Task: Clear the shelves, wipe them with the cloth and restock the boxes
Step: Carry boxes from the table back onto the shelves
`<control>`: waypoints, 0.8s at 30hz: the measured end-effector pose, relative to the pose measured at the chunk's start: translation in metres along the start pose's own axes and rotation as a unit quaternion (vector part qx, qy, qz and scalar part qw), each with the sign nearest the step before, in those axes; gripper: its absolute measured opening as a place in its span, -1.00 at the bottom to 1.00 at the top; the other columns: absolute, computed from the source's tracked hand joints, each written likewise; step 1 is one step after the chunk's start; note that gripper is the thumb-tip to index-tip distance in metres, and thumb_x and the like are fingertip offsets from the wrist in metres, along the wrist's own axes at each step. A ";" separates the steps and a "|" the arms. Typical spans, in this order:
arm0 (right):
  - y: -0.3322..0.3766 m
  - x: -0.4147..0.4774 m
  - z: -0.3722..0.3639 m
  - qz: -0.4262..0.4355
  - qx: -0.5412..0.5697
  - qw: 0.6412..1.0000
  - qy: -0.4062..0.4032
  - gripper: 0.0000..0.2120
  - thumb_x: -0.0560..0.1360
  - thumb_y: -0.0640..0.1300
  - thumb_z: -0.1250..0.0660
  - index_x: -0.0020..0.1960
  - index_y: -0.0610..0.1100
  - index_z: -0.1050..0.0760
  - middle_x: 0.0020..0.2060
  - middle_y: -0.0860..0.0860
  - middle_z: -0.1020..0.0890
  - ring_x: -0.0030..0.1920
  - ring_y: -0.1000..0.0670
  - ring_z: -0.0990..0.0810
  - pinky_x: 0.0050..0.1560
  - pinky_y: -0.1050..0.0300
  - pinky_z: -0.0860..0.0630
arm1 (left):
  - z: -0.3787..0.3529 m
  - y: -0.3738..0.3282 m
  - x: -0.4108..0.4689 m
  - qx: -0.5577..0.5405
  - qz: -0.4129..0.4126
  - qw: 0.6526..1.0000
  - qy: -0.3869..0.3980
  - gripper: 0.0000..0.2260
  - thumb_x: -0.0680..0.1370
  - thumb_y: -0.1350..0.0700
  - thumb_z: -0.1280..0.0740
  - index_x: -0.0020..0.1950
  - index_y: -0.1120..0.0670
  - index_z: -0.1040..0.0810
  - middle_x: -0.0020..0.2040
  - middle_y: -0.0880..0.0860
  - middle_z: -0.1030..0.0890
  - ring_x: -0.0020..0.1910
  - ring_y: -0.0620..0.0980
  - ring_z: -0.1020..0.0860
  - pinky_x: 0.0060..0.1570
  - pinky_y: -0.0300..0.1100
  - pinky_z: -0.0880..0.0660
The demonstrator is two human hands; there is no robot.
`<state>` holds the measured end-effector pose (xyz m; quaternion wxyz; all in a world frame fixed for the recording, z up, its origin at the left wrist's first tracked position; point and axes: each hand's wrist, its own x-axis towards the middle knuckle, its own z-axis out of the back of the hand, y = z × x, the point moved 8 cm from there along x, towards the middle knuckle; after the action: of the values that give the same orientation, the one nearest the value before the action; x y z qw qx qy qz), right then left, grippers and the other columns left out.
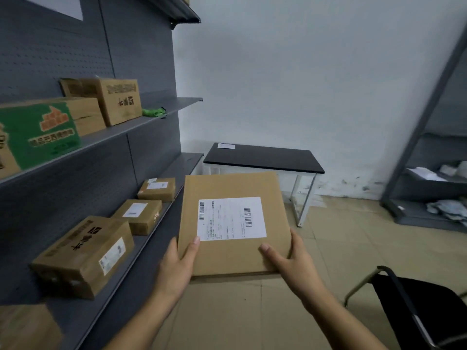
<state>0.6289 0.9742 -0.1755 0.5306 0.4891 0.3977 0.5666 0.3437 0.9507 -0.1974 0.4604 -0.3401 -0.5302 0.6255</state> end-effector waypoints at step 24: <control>-0.041 0.296 0.074 -0.013 0.001 0.998 -0.067 -0.54 0.51 0.01 -0.50 0.32 0.16 -0.38 0.15 0.18 -0.63 0.10 0.21 -0.63 0.08 0.18 -0.61 | -0.201 -0.059 0.284 0.003 -0.037 0.997 0.073 -0.68 0.64 -0.11 -0.29 0.34 -0.01 -0.52 0.14 -0.13 -0.62 0.07 -0.19 -0.56 -0.07 -0.32 -0.42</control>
<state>0.7223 1.2672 -0.1609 0.5631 0.5214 0.3681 0.5250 0.4419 1.2875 -0.1635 0.5220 -0.3636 -0.5058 0.5827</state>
